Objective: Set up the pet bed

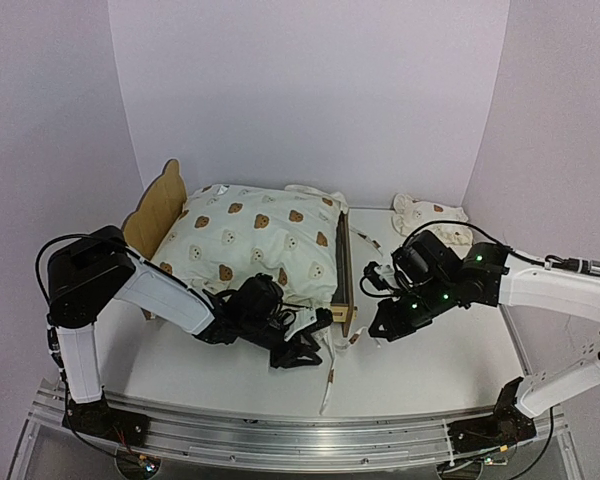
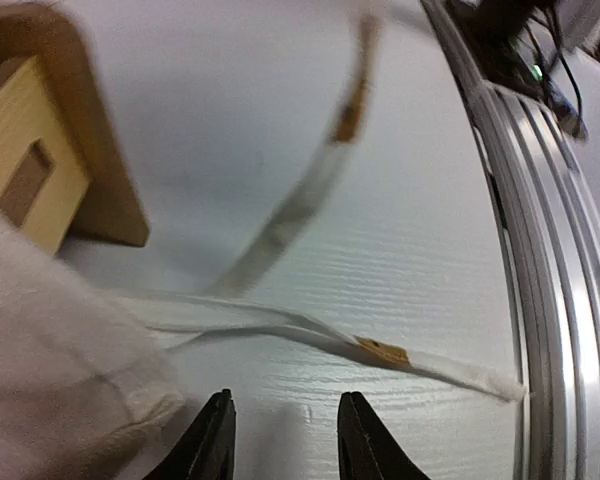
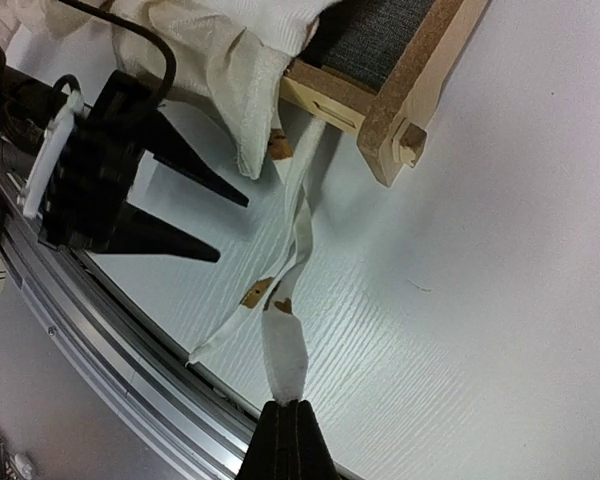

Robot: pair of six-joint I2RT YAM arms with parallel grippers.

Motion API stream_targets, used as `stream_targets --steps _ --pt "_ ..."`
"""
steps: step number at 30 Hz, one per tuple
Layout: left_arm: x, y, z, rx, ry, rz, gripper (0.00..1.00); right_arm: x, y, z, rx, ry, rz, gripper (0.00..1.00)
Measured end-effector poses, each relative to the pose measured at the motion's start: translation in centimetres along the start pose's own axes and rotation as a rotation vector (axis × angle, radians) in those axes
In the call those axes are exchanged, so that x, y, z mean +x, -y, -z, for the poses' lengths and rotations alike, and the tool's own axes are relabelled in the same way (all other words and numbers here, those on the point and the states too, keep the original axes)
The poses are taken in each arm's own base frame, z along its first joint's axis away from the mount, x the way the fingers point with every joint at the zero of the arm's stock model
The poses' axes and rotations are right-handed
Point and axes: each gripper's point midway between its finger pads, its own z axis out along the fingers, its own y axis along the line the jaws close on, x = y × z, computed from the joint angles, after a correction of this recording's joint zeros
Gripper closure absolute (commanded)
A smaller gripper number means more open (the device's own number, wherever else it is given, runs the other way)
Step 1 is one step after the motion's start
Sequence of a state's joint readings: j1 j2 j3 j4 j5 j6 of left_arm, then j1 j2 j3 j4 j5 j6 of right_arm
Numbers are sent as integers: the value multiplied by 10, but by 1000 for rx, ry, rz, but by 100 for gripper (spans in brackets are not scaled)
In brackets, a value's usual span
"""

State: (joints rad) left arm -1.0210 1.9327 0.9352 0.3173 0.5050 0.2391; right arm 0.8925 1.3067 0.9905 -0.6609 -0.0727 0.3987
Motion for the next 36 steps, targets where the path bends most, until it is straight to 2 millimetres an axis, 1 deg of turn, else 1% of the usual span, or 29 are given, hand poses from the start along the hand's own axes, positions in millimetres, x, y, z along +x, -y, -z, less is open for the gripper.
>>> stream_targets --steps 3,6,8,10,14,19,22,24,26,27,36 --pt "-6 -20 1 -108 30 245 63 2 2 -7 -4 9 -21 100" --pt "-11 -37 4 -203 75 429 60 3 3 -12 -10 18 -38 100" --pt "-13 -46 6 -252 103 521 62 3 3 -14 -15 23 -46 100" --pt "-15 -52 8 -285 135 601 66 2 2 -15 -22 28 -52 100" --pt "-18 -60 10 -328 180 720 69 -2 -1 -15 -36 43 -56 100" --pt "-22 -64 8 -329 231 748 74 -6 -3 -15 -47 58 -53 100" --pt "-21 -65 4 -326 246 737 80 -8 -4 -15 -53 66 -51 100" --pt "-18 -66 1 -326 244 735 87 -10 -5 -15 -57 74 -49 100" --pt "-17 -67 0 -326 243 731 97 -12 -6 -16 -60 79 -47 100" --pt "-16 -67 0 -327 243 732 99 -12 -6 -16 -61 80 -46 100" --pt "-17 -66 -1 -321 243 709 100 -12 -6 -32 -59 54 -36 100"
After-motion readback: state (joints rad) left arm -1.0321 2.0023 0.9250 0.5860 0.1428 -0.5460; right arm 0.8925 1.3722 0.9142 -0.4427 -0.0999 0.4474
